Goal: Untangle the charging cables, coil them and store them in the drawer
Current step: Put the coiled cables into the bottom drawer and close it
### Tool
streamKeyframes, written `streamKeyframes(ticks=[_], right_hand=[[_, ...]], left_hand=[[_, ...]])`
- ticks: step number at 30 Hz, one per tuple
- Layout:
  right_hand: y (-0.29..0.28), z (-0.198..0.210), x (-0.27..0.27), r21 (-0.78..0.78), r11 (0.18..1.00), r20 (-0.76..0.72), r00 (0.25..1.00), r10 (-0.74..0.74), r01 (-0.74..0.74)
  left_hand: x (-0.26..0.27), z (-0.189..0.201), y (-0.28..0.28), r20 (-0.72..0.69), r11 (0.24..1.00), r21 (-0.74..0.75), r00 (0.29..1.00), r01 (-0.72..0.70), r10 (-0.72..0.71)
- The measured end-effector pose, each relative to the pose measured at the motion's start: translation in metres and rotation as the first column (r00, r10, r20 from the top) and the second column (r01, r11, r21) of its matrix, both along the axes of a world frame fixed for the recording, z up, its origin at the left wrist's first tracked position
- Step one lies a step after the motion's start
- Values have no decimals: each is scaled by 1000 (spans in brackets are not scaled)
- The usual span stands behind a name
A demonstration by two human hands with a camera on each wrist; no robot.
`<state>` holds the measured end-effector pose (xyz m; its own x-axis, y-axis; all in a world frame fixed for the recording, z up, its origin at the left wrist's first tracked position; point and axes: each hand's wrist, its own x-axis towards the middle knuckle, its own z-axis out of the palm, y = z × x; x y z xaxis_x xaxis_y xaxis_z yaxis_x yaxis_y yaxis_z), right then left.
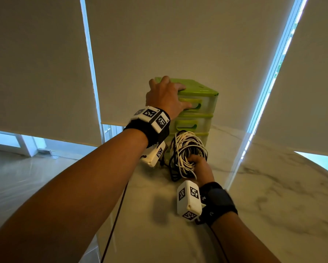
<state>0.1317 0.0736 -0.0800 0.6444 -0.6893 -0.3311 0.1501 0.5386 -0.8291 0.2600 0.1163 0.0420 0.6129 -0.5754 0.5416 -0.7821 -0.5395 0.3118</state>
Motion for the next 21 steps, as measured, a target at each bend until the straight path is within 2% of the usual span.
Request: streamKeyframes(ticks=[3, 7, 11, 13, 16, 21], right_hand=[[8, -2, -7, 3, 1000, -73, 997, 25, -25], [8, 0, -31, -96, 992, -180, 982, 62, -80], [1, 7, -52, -225, 967, -211, 975, 69, -117], [0, 13, -54, -383, 915, -285, 958, 15, -128], [-1, 30, -48, -550, 797, -393, 920, 15, -248], [-16, 33, -27, -534, 707, -575, 812, 98, -464]], left_hand=[[0, -1, 0, -9, 1000, -10, 1000, -5, 5], [-1, -2, 1, -22, 1000, -15, 1000, -12, 11], [0, -2, 2, -34, 1000, -10, 999, 0, 0], [0, -3, 1, -32, 1000, -8, 999, 7, -8], [2, -5, 2, -31, 1000, -21, 999, 10, -11], [5, -12, 5, -9, 998, -31, 999, 49, -49]])
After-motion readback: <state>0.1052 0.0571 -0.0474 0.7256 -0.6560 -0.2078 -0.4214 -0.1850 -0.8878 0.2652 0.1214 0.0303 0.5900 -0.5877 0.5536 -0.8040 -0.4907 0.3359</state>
